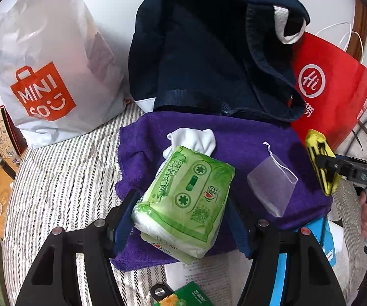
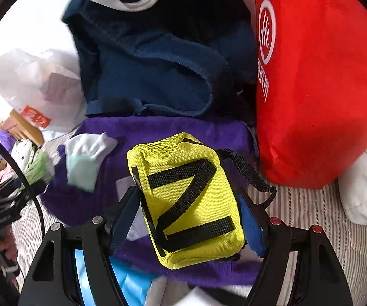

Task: Organize soft objects
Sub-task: 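Carry the wipes pack with the left gripper while the right carries the yellow pouch onto the towel, then open both grippers on the towel and withdraw them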

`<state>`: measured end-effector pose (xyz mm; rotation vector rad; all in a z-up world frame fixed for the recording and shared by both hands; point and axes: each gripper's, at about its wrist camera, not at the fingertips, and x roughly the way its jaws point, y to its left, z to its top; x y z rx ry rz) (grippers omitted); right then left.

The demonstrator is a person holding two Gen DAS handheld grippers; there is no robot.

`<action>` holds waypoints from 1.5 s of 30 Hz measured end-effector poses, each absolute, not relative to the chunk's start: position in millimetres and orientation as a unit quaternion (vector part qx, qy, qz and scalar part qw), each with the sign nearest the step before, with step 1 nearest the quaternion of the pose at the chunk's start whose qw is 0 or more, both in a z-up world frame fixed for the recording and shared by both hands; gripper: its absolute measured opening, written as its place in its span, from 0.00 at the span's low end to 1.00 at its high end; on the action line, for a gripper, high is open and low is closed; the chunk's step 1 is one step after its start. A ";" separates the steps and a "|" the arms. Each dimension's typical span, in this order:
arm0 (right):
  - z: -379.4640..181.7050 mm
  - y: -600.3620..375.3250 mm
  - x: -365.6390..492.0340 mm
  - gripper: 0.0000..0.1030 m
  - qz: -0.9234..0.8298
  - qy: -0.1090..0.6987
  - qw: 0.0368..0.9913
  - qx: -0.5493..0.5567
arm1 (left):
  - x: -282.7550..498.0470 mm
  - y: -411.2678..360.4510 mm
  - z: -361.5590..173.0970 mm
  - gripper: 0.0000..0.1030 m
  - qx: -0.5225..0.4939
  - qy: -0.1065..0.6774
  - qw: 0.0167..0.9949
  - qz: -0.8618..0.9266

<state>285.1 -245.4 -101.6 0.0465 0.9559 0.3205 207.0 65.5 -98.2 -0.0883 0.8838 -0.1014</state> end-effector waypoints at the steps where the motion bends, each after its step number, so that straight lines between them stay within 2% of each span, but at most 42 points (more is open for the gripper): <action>1: -104.0 -244.0 289.8 0.72 0.153 0.459 0.875 0.022 | 208.4 66.6 -99.7 0.63 -0.043 0.429 0.901 -0.049; 15: -131.1 -223.2 332.6 0.72 0.139 0.484 0.864 0.001 | 216.1 80.0 -104.8 0.63 -0.048 0.434 0.898 -0.048; 25: -141.0 -221.3 340.5 0.76 0.147 0.508 0.848 0.002 | 217.8 74.0 -109.7 0.63 -0.042 0.441 0.895 -0.055; 36: -99.4 -244.0 290.0 0.76 0.160 0.477 0.864 0.003 | 227.0 50.0 -125.1 0.63 -0.026 0.456 0.886 -0.074; 45: -89.1 -289.8 234.2 0.76 0.152 0.467 0.870 0.035 | 241.2 40.6 -145.7 0.63 -0.018 0.477 0.876 -0.066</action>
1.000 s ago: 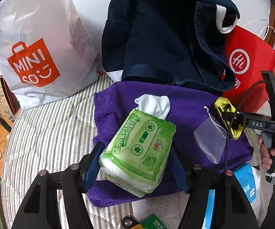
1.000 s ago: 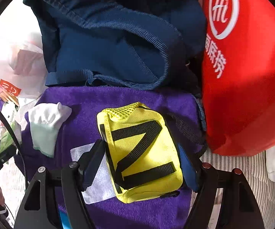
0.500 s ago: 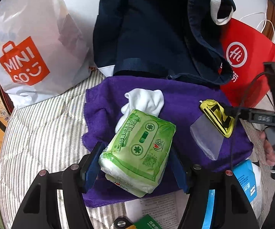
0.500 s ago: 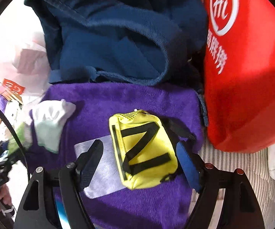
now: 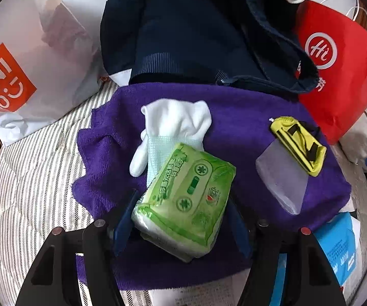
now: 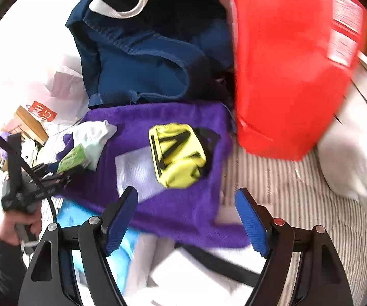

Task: Organize soft objects
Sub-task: 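Open both grippers on the towel and withdraw them, then reach the right gripper to the white sponge block and close on it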

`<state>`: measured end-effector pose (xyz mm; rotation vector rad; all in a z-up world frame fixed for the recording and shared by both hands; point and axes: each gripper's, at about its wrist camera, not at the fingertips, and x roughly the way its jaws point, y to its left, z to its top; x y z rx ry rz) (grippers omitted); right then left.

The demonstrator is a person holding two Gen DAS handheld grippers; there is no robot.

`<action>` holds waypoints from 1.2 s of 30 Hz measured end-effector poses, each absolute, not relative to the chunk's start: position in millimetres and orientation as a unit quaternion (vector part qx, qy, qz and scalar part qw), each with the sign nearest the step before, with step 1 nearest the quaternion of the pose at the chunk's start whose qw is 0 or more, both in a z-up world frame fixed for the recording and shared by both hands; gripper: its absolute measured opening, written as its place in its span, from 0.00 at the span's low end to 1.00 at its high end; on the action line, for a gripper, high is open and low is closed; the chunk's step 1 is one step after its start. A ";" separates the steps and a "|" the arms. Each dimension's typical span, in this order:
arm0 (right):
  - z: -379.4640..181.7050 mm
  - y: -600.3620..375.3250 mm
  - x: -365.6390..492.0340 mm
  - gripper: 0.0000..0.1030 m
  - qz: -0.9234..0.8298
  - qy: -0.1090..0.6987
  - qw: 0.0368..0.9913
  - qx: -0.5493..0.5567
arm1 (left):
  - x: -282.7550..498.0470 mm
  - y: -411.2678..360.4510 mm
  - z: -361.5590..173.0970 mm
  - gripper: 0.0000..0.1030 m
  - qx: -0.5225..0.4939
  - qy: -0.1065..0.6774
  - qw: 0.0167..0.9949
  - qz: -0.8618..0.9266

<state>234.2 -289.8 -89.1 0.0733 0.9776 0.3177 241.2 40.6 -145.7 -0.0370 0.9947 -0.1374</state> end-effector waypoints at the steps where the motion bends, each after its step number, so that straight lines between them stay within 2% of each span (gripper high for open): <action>1: -89.8 -293.0 230.9 0.76 0.149 0.468 0.870 0.036 | 242.1 40.2 -147.4 0.63 -0.017 0.479 0.875 -0.064; 7: -96.3 -321.4 206.8 0.76 0.133 0.477 0.867 0.054 | 243.0 37.2 -152.3 0.64 -0.018 0.490 0.870 -0.058; 10: -100.6 -331.2 197.4 0.76 0.129 0.479 0.866 0.061 | 240.6 36.9 -149.3 0.73 -0.026 0.487 0.871 -0.057; 11: -102.0 -333.3 195.1 0.76 0.128 0.481 0.865 0.062 | 240.5 37.6 -147.7 0.82 -0.029 0.484 0.873 -0.056; 12: -104.0 -336.7 191.0 0.76 0.127 0.482 0.865 0.063 | 238.4 38.7 -144.9 0.86 -0.032 0.482 0.874 -0.053; 22: -120.0 -344.2 159.3 0.76 0.150 0.487 0.859 0.053 | 205.0 46.1 -113.5 0.86 -0.049 0.459 0.886 -0.043; 30: -139.8 -307.1 150.8 0.81 0.207 0.461 0.862 -0.045 | 168.4 51.5 -96.5 0.86 -0.051 0.452 0.889 -0.044; 36: -160.5 -298.5 159.7 0.81 0.222 0.475 0.849 -0.069 | 145.9 56.6 -89.9 0.86 -0.049 0.450 0.891 -0.032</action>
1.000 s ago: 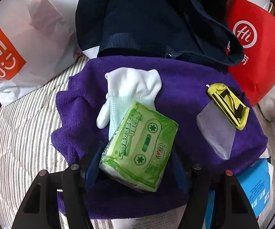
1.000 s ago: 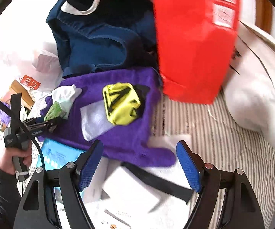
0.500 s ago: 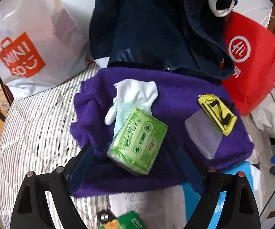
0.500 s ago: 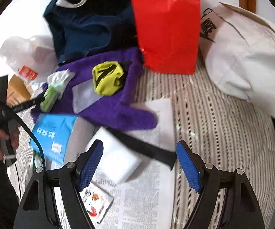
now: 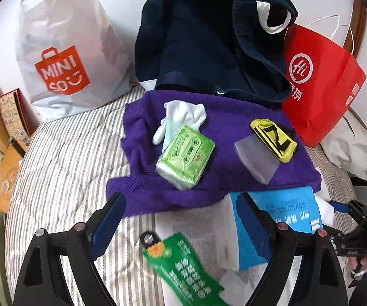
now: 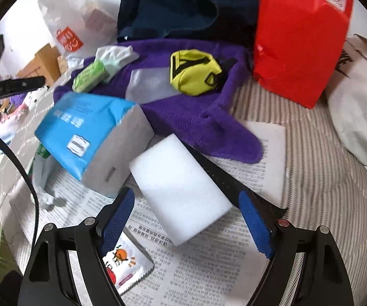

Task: Organize soft objects
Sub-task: 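Reach the right gripper to the white sponge block and close on it, then carry the sponge toward the towel with the right gripper while the left lifts the green snack packet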

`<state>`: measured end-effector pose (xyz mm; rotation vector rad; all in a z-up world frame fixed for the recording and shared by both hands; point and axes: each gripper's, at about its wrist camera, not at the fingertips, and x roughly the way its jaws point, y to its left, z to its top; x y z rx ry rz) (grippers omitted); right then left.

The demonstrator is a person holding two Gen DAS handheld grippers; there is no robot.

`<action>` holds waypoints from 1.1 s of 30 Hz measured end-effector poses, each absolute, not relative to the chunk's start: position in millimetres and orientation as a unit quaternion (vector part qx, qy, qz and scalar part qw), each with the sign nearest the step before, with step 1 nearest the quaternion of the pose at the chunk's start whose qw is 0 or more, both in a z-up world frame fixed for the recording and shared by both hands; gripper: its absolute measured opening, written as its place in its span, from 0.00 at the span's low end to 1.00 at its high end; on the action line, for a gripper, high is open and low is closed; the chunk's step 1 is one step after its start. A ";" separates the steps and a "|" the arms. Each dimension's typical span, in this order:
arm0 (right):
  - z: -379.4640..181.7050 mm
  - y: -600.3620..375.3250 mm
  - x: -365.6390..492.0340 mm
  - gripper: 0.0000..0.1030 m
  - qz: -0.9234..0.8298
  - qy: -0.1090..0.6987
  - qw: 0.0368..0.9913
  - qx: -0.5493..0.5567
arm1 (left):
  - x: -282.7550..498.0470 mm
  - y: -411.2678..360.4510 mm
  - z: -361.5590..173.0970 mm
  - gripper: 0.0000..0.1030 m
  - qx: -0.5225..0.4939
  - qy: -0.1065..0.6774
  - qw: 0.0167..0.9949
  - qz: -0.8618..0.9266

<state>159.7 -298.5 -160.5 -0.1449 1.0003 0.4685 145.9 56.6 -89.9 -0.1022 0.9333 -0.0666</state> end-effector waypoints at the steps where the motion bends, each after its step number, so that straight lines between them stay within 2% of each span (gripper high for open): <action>1: -163.9 -296.0 160.6 0.81 0.224 0.476 0.847 -0.073 | 143.2 57.0 -89.9 0.86 -0.050 0.450 0.891 -0.031; 4: -169.1 -289.7 161.3 0.80 0.236 0.466 0.849 -0.082 | 135.8 57.0 -92.3 0.86 -0.047 0.454 0.889 -0.028; 7: -167.3 -286.6 155.2 0.63 0.248 0.449 0.853 -0.091 | 126.3 57.5 -94.5 0.86 -0.045 0.458 0.888 -0.025; 15: -147.6 -300.9 137.7 0.63 0.233 0.438 0.866 -0.065 | 105.9 59.7 -110.4 0.86 -0.055 0.473 0.879 -0.015; 27: -127.9 -332.8 97.2 0.63 0.196 0.437 0.878 -0.016 | 91.3 41.8 -163.0 0.86 -0.040 0.520 0.853 0.032; 33: -123.6 -340.7 82.6 0.63 0.194 0.438 0.878 0.000 | 95.4 32.8 -173.5 0.85 -0.022 0.514 0.856 0.058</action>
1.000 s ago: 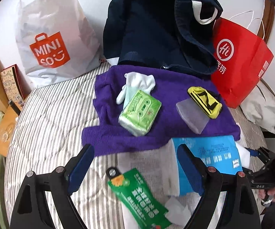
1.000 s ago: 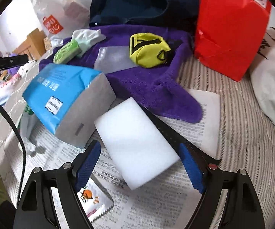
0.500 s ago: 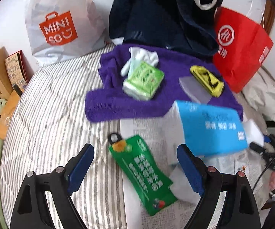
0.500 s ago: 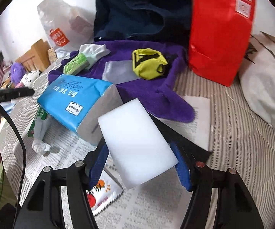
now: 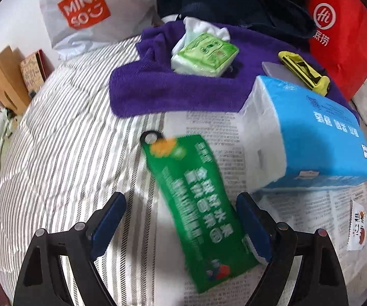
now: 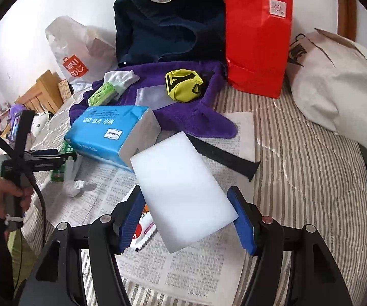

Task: Organize soft objects
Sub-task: 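Carry the sponge toward the towel with the right gripper while the left lifts the green snack packet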

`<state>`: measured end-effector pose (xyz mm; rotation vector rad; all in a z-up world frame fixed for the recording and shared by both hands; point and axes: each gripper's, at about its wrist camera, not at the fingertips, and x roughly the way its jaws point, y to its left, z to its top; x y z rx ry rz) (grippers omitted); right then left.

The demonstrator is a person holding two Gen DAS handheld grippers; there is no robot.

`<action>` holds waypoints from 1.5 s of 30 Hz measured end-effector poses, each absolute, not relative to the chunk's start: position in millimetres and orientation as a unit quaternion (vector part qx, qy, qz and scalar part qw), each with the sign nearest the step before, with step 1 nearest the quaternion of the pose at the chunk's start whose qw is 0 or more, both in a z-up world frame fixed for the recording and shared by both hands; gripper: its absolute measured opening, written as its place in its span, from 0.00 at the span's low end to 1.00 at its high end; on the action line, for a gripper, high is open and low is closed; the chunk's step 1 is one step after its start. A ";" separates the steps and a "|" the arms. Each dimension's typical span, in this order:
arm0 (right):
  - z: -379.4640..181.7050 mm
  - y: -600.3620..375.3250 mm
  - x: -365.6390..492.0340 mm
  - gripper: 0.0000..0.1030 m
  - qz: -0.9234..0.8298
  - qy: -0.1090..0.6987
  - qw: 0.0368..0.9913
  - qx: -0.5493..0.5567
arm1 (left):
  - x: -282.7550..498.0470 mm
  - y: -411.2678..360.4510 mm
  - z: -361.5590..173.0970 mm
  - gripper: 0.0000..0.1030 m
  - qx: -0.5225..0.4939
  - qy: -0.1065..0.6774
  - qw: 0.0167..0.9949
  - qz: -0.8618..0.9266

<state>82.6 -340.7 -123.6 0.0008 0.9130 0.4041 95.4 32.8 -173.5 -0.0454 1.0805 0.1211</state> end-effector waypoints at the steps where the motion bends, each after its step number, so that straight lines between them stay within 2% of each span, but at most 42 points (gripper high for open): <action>1: -124.1 -341.5 81.8 0.63 0.194 0.438 0.878 0.003 | 96.1 32.3 -173.4 0.82 -0.025 0.511 0.857 0.058; 2: -125.0 -342.1 81.1 0.63 0.194 0.440 0.877 0.006 | 96.8 31.2 -172.3 0.71 -0.028 0.507 0.860 0.054; 3: -126.1 -342.2 80.8 0.63 0.193 0.441 0.876 0.007 | 96.8 30.4 -170.9 0.54 -0.023 0.502 0.863 0.051; 4: -127.0 -342.5 80.4 0.63 0.193 0.442 0.876 0.008 | 97.2 30.1 -169.1 0.50 -0.019 0.498 0.866 0.046; 21: -138.5 -344.3 82.5 0.63 0.195 0.454 0.869 0.033 | 83.4 61.5 -149.1 0.42 -0.076 0.476 0.876 0.024; 45: -110.8 -327.6 99.0 0.63 0.194 0.444 0.874 0.024 | 90.0 58.2 -115.7 0.42 -0.077 0.448 0.891 -0.004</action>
